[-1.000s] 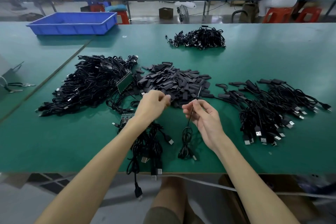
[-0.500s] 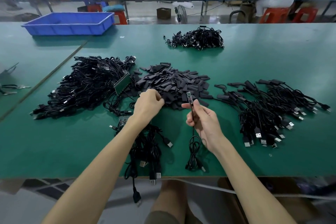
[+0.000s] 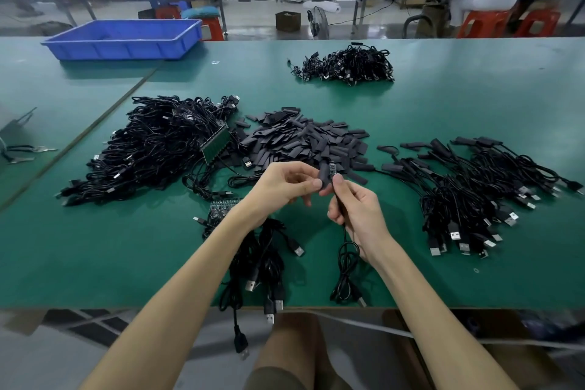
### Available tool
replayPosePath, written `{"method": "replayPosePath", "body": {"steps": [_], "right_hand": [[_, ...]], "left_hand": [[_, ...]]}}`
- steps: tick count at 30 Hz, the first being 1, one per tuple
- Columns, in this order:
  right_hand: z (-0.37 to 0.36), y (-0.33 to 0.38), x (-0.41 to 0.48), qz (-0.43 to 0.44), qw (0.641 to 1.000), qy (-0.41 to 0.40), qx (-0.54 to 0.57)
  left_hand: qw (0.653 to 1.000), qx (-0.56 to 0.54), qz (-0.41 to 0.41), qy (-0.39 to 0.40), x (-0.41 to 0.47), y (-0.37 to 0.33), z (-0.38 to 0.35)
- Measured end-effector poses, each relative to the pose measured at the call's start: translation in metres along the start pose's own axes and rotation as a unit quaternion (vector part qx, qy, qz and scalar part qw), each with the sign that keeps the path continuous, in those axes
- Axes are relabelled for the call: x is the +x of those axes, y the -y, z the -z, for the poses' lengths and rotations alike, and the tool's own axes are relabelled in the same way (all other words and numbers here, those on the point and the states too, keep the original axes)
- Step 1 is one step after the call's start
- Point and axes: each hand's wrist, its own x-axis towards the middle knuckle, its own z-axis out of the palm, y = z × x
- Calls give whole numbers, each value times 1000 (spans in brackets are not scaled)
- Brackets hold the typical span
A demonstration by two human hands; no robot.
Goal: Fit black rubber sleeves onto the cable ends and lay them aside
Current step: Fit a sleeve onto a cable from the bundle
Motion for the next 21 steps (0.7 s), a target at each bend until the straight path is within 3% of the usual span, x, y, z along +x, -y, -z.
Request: {"method": "replayPosePath", "body": {"steps": [3, 21], "right_hand": [[0, 1, 0, 10, 1000, 13, -13], [2, 4, -2, 13, 999, 24, -40]], "left_hand": [[1000, -14, -11, -21, 0, 7, -4], [987, -150, -20, 59, -3, 15, 3]]}}
